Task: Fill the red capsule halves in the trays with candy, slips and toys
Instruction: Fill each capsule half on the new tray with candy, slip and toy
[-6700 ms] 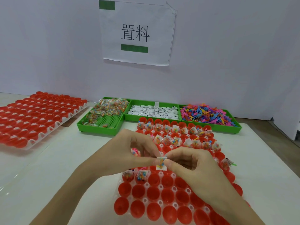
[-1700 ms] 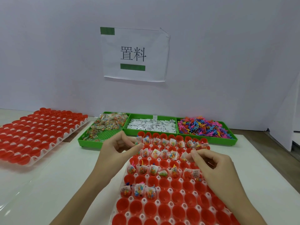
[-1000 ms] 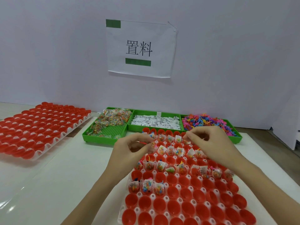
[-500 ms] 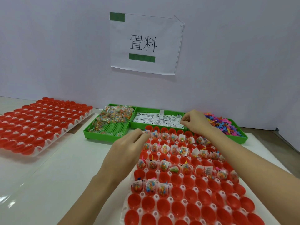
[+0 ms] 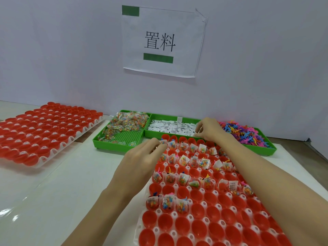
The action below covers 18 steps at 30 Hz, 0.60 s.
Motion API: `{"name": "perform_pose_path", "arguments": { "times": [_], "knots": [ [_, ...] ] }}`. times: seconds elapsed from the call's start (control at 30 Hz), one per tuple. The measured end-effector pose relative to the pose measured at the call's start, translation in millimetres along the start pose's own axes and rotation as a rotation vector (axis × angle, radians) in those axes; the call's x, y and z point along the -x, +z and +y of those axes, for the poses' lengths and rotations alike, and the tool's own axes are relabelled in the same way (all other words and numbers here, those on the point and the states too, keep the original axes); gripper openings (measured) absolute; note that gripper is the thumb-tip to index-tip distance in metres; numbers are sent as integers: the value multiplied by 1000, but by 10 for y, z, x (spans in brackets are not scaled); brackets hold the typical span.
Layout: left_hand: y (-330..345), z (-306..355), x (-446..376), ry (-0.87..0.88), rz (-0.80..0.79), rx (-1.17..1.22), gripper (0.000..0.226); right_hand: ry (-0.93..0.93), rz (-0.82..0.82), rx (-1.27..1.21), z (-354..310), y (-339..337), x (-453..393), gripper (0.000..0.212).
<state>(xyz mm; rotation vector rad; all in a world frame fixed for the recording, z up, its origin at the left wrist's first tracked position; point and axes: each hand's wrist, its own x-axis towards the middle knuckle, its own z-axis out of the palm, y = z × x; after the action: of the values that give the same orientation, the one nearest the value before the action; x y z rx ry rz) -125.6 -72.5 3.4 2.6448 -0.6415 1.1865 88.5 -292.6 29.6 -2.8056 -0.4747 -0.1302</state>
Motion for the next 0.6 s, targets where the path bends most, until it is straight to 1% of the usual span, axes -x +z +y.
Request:
{"name": "perform_pose_path", "arguments": {
  "times": [0.2, 0.37, 0.5, 0.6],
  "knots": [
    [7, 2, 15, -18, -16, 0, 42, 15, 6, -87, 49, 3, -5, 16],
    [25, 9, 16, -41, -22, 10, 41, 20, 60, -127, 66, -30, 4, 24],
    [29, 23, 20, -44, -24, 14, 41, 12, 72, -130, 111, -19, 22, 19],
    [22, 12, 22, -59, -25, 20, 39, -6, 95, -128, 134, 8, 62, 20]
  ]
}}
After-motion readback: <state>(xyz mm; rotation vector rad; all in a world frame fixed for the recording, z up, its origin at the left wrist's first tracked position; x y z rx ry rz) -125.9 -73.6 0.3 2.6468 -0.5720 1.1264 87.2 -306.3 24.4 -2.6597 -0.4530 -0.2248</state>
